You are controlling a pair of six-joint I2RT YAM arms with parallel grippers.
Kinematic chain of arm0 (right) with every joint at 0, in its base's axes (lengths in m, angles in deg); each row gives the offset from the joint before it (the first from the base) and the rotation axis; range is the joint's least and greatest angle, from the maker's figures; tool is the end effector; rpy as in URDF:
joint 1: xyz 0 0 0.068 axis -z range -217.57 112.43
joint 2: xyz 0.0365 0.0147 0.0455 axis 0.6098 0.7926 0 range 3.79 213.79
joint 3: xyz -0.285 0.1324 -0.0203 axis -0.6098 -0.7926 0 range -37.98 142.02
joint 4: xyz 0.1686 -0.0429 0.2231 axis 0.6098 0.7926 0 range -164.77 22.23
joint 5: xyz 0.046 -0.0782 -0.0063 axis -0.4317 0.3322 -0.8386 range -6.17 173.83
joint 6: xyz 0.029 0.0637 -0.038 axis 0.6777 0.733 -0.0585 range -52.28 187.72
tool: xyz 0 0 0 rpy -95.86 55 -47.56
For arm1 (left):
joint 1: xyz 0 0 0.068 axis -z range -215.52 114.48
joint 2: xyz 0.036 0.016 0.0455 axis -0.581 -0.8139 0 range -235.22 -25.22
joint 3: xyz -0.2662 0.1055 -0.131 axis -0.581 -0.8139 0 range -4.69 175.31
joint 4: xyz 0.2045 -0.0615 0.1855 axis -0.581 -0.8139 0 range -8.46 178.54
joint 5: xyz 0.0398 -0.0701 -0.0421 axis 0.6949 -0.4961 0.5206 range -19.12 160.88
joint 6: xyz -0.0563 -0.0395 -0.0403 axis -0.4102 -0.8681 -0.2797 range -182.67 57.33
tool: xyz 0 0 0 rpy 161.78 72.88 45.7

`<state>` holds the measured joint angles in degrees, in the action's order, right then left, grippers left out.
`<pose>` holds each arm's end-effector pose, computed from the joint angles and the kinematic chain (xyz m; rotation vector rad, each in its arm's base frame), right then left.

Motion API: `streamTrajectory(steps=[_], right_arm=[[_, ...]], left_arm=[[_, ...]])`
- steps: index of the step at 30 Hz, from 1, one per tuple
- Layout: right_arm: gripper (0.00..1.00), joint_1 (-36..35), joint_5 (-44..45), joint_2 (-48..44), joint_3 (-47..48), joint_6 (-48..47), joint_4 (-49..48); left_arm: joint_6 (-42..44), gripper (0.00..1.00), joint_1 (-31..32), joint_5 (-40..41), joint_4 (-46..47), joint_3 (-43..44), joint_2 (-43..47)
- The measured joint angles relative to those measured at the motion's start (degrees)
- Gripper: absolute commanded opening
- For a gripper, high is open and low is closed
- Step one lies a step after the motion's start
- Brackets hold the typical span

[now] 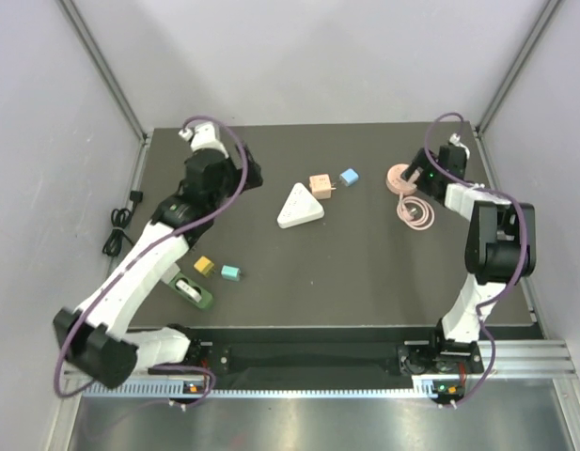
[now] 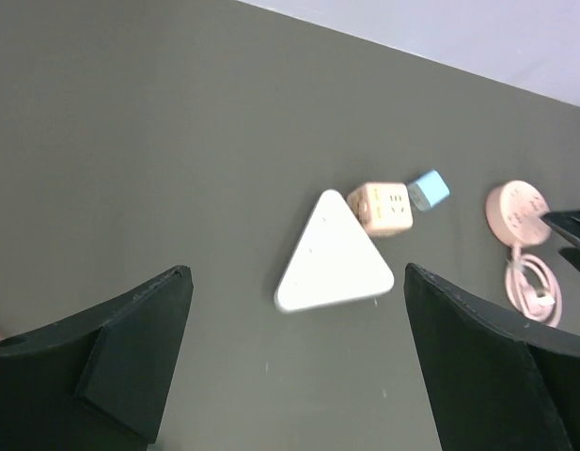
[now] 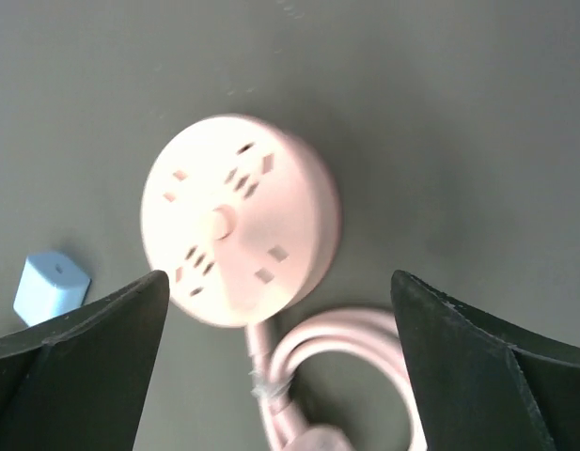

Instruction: Pull the plug off the socket

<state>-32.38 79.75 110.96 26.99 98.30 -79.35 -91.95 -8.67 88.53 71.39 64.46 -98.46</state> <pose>0.4607 -0.0371 0.1847 0.6521 2.1480 0.3207 0.3062 -0.1317 0.3979 -0.2458 1.9239 -0.3567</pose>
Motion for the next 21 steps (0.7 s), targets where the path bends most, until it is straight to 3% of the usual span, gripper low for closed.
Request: streamTrajectory(steps=[8,15,21], right_arm=[[1.0,-13.42,6.62,-10.03,2.23,-5.92,11.19],[1.0,-33.0,7.3,-20.52,1.33,-8.5,14.05],[1.0,-49.79,6.86,-22.34,0.31,-9.51,15.5]], left_arm=[[-7.17,0.99,0.17,3.21,-22.34,-1.51,18.01],[-11.34,0.99,0.17,5.27,-37.77,-4.17,22.12],[-14.82,0.99,0.15,7.19,-43.52,-5.14,25.46]])
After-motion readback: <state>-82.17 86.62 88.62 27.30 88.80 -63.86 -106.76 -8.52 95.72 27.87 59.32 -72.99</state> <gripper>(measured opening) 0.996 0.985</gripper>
